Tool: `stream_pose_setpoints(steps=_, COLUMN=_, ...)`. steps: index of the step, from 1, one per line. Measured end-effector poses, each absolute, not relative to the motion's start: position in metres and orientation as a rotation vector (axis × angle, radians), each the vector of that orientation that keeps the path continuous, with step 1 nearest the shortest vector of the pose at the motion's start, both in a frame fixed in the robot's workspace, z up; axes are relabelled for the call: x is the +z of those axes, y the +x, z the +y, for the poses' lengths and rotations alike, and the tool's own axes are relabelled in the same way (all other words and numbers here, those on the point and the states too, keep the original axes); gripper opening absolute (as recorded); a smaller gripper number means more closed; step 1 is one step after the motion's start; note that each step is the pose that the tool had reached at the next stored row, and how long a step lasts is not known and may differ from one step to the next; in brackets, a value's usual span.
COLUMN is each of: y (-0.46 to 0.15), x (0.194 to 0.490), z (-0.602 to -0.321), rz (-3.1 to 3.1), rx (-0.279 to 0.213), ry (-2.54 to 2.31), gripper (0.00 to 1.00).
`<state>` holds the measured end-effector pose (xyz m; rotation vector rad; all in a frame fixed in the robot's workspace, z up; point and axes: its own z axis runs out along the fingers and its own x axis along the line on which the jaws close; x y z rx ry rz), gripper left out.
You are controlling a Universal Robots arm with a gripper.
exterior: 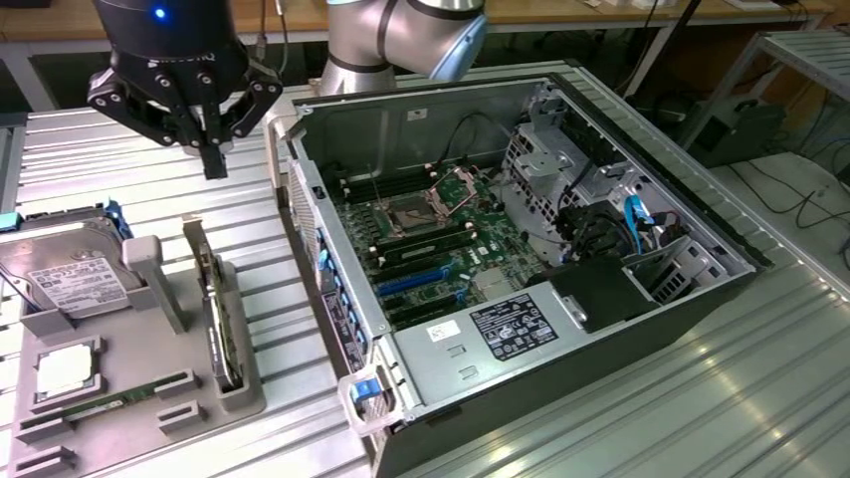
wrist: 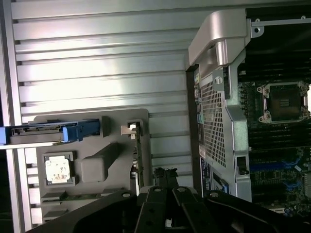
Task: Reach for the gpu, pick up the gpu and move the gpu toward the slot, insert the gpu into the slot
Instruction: 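Reach for the gpu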
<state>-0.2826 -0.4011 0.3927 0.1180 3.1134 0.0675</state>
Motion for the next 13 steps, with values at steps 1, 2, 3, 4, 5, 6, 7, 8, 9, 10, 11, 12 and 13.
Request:
stream_pose_setpoints(steps=1, y=-0.284, x=0.393, z=-0.401, rz=3.113, rx=0.068, ry=0.118, gripper=0.11)
stream_pose_setpoints(steps=2, y=-0.285, x=0.393, z=-0.401, rz=3.113, rx=0.068, ry=0.118, gripper=0.11)
stream_pose_setpoints(steps=3, y=-0.286, x=0.393, z=-0.401, rz=3.113, rx=0.068, ry=0.118, gripper=0.11)
stream_pose_setpoints(steps=4, y=-0.287, x=0.393, z=-0.401, rz=3.113, rx=0.068, ry=0.118, gripper=0.11)
stream_pose_setpoints(steps=5, y=-0.289, x=0.393, z=-0.401, rz=3.113, rx=0.068, ry=0.118, gripper=0.11)
stream_pose_setpoints(steps=6, y=-0.29, x=0.393, z=-0.401, rz=3.113, rx=0.068, ry=0.118, gripper=0.11)
stream_pose_setpoints(steps=7, y=-0.292, x=0.393, z=-0.401, rz=3.113, rx=0.068, ry=0.118, gripper=0.11)
stream_pose_setpoints(steps=8, y=-0.293, x=0.393, z=-0.401, rz=3.113, rx=0.068, ry=0.118, gripper=0.11)
stream_pose_setpoints(steps=9, y=-0.294, x=0.393, z=-0.401, rz=3.113, rx=0.068, ry=0.118, gripper=0.11)
stream_pose_setpoints(steps=10, y=-0.296, x=0.393, z=-0.401, rz=3.114, rx=0.068, ry=0.118, gripper=0.11)
stream_pose_setpoints(steps=11, y=-0.297, x=0.393, z=-0.401, rz=3.114, rx=0.067, ry=0.118, gripper=0.11)
stream_pose_setpoints(steps=12, y=-0.299, x=0.393, z=-0.401, rz=3.114, rx=0.067, ry=0.118, gripper=0.11)
stream_pose_setpoints(steps=13, y=-0.302, x=0.393, z=-0.402, rz=3.114, rx=0.068, ry=0.118, gripper=0.11)
